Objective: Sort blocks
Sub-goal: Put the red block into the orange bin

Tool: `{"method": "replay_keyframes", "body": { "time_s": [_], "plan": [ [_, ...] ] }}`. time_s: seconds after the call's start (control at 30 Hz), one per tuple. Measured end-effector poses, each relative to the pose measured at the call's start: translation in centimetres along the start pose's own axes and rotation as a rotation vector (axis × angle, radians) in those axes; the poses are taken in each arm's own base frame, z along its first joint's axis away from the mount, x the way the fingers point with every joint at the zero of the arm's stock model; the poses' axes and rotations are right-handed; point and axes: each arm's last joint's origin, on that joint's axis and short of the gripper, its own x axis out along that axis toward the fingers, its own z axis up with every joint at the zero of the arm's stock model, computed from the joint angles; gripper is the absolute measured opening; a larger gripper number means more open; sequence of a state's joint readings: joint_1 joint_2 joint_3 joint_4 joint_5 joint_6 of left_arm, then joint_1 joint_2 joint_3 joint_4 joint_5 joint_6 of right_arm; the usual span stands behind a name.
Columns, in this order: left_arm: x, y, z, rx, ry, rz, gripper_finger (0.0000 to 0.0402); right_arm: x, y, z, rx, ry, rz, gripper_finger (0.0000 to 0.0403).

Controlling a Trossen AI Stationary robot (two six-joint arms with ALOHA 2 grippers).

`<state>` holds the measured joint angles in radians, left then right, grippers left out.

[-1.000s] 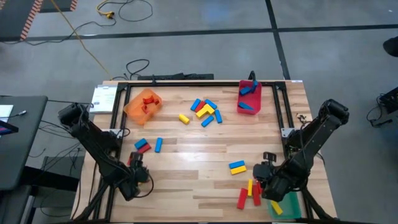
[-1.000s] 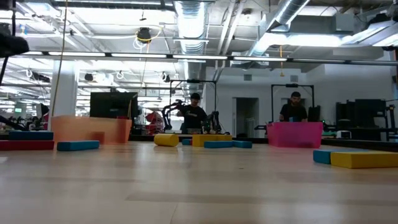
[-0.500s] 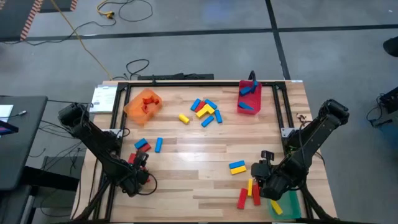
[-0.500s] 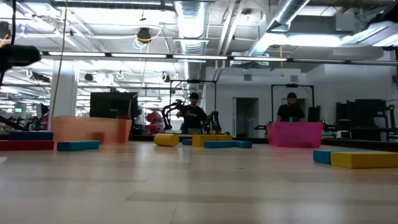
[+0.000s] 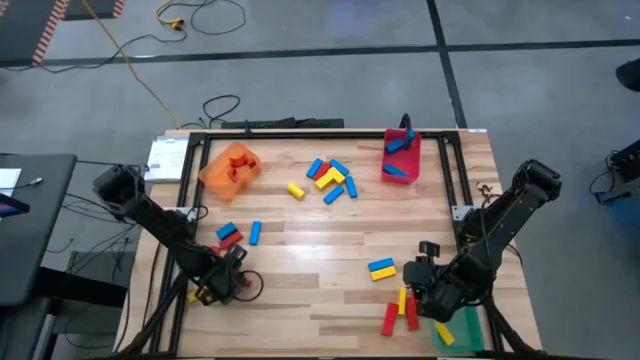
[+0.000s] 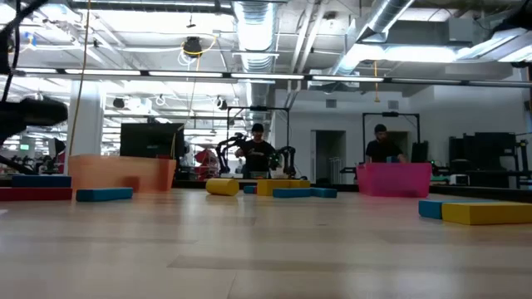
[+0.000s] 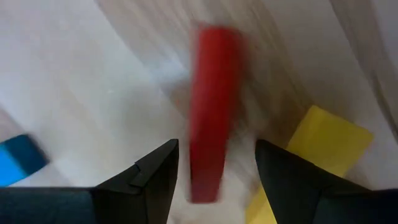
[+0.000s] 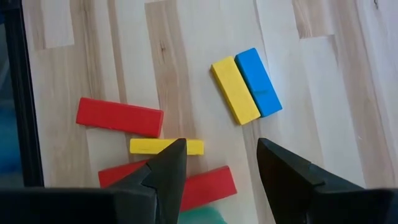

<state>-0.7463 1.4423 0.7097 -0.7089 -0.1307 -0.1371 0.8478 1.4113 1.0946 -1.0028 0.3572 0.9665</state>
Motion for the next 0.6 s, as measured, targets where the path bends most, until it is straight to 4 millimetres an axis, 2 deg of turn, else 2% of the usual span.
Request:
{"method": "replay_keyframes", "body": {
  "time_s": [0.33, 0.6],
  "plan": [
    [0.7, 1.1, -0.1, -0.069, -0.023, -0.037, 0.0206, 0.0, 0.1, 0.1, 0.0, -0.016, 0.003, 0.0209],
    [0.9, 1.9, 0.3, -0.182, -0.06, -0.049, 0.0165, 0.0, 0.1, 0.1, -0.003, -0.017, 0.002, 0.0209]
  ]
}}
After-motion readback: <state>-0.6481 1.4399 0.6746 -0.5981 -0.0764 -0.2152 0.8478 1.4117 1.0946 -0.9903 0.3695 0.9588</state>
